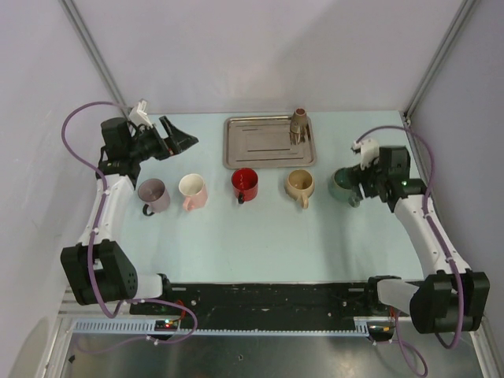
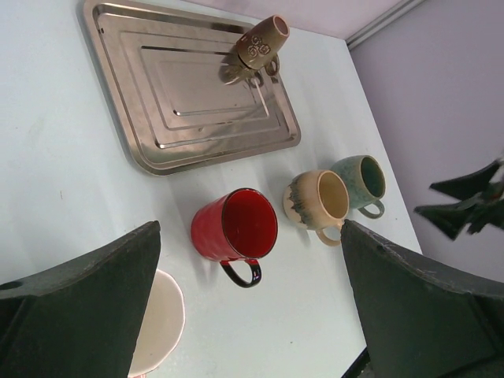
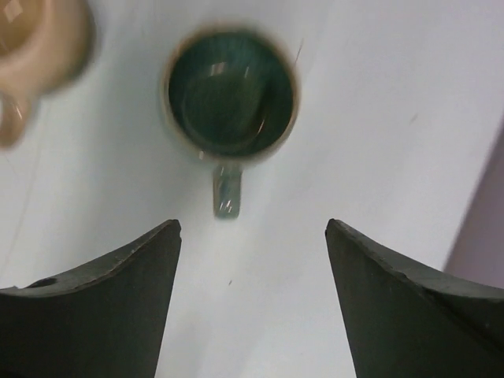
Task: Turn the mug right side up
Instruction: Place the cup at the center of the board, then turn over the cup on the tray.
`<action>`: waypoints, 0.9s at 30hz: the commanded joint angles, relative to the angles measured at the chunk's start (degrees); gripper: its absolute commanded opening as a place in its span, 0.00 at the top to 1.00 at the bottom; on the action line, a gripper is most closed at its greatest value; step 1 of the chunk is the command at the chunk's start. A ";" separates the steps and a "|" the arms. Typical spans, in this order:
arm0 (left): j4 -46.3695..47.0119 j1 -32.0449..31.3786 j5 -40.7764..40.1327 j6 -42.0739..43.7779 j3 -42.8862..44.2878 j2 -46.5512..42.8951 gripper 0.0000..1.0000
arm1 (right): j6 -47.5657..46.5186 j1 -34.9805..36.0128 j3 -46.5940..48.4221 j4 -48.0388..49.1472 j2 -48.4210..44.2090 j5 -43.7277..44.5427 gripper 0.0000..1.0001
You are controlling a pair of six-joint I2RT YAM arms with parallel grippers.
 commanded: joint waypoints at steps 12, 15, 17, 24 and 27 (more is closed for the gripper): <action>-1.81 0.39 -0.24 8.88 0.17 -2.21 0.00 | 10.57 8.26 40.61 3.59 30.14 1.94 0.19; -2.99 0.46 0.52 11.74 0.05 -2.03 0.00 | 13.55 8.43 51.27 4.20 40.09 -1.67 0.19; -3.41 0.44 1.34 13.41 -0.08 -1.81 0.00 | 14.28 8.70 58.00 4.55 46.18 -2.97 0.19; -4.11 0.49 4.60 16.29 0.97 0.91 0.00 | 14.20 9.07 76.92 8.79 65.26 -4.30 0.19; -4.16 0.45 5.61 15.95 2.17 2.91 0.00 | 13.55 9.18 77.74 15.31 69.72 -4.10 0.16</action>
